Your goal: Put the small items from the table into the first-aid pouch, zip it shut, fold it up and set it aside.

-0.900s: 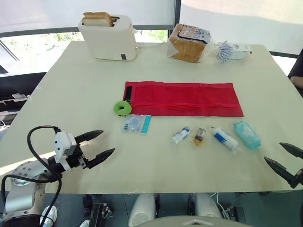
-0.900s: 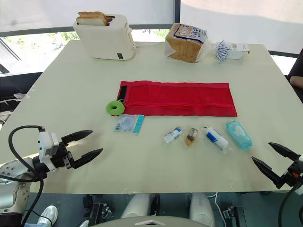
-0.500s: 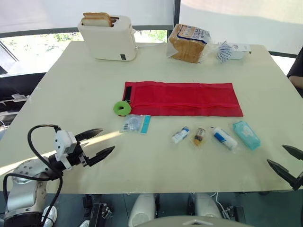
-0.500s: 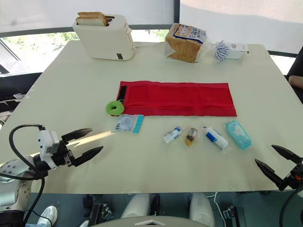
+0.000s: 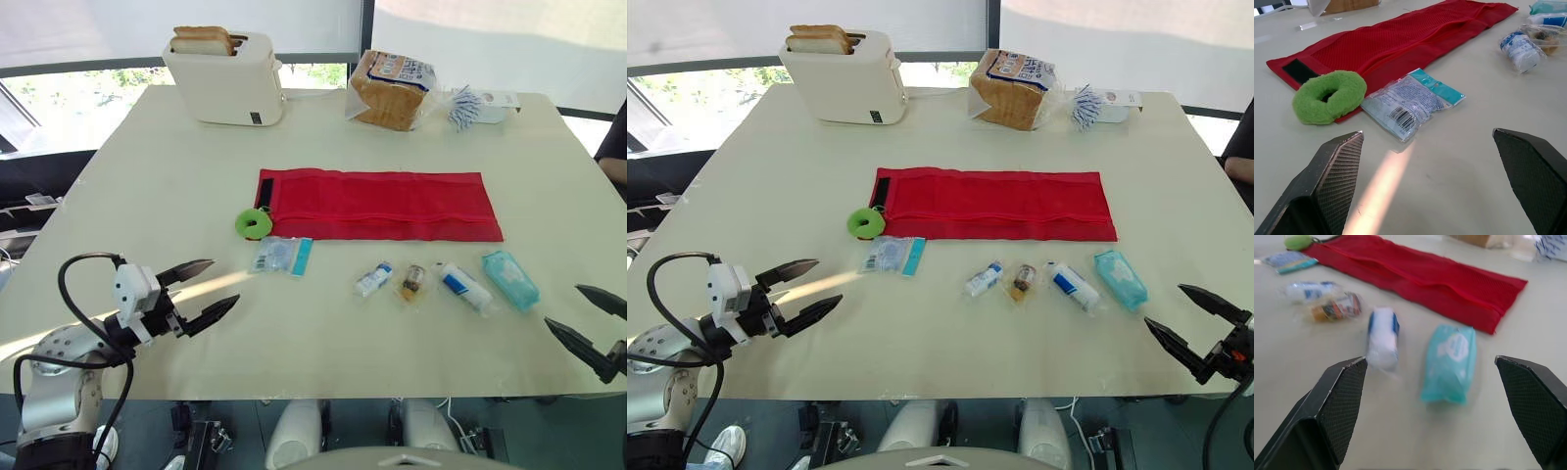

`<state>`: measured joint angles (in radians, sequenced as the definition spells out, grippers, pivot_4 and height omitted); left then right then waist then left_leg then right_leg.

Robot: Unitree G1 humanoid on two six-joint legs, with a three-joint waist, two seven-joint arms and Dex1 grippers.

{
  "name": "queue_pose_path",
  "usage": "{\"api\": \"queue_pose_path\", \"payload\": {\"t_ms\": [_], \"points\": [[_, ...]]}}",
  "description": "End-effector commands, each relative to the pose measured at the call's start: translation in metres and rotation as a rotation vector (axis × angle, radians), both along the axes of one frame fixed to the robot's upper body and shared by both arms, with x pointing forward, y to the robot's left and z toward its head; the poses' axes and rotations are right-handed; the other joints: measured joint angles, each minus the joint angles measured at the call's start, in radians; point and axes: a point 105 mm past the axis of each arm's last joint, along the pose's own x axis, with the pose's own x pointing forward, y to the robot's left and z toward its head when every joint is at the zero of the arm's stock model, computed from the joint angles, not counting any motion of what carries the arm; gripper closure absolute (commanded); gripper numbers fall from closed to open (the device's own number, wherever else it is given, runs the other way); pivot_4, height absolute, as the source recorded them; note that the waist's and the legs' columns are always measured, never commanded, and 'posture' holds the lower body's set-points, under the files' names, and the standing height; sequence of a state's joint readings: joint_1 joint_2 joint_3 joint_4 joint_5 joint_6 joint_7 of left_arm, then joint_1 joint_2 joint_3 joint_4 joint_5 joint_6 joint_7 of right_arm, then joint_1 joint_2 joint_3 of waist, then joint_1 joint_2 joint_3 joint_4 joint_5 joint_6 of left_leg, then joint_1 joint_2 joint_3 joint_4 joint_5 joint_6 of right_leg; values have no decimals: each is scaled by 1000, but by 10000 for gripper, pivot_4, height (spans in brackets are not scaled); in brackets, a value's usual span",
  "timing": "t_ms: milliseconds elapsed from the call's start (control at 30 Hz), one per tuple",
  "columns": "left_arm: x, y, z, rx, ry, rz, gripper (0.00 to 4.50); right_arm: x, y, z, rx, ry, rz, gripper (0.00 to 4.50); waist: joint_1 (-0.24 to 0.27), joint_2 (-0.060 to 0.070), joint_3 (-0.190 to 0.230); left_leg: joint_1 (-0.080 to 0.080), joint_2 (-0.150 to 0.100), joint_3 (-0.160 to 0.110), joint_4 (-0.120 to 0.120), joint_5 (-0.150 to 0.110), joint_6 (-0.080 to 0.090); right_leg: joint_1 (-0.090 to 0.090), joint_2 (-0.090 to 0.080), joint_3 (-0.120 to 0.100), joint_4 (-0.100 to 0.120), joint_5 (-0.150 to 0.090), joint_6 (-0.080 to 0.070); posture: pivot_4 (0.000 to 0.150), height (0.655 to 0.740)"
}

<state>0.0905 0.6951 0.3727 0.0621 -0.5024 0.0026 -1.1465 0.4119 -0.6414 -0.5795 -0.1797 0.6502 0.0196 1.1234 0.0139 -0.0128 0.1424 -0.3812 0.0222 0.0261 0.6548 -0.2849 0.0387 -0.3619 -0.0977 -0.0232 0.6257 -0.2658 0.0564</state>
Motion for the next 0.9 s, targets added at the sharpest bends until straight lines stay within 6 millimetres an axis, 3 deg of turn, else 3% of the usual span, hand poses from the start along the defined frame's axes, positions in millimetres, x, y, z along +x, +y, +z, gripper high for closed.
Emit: {"api": "queue_pose_path", "payload": {"t_ms": [33, 200, 433, 667, 900], "points": [[18, 5, 9, -15, 25, 70, 0, 7, 30, 23, 28, -61, 112, 441, 0, 0, 0, 0, 0, -1, 0, 0, 0, 0, 0, 0, 0, 1, 1, 1500, 7400], [42, -1, 12, -50, 129, 100, 0, 15, 71, 42, 66, -116, 238, 441, -1, -1, 0, -1, 0, -2, 1, 0, -1, 1, 2, -2, 0, 1, 2, 1500, 7400], [56, -11, -3, -43, 332, 58, 0, 16, 120, 52, 67, -155, 355, 441, -1, -2, 1, -2, 0, -4, 1, 1, -2, 1, 6, -3, 1, 1, 3, 1500, 7400], [61, -34, -10, -102, 456, -18, 0, 21, 151, 59, 59, -197, 411, 441, 0, -4, 2, -1, 0, -6, 1, 3, -6, 0, 10, -3, 2, 1, 3, 1500, 7400], [77, -32, -15, -239, 585, 121, 0, 26, 167, 66, 66, -235, 424, 441, 1, -5, 1, -1, 0, -7, 3, 4, -6, 1, 10, -3, 5, 1, 3, 1500, 7400]]}}
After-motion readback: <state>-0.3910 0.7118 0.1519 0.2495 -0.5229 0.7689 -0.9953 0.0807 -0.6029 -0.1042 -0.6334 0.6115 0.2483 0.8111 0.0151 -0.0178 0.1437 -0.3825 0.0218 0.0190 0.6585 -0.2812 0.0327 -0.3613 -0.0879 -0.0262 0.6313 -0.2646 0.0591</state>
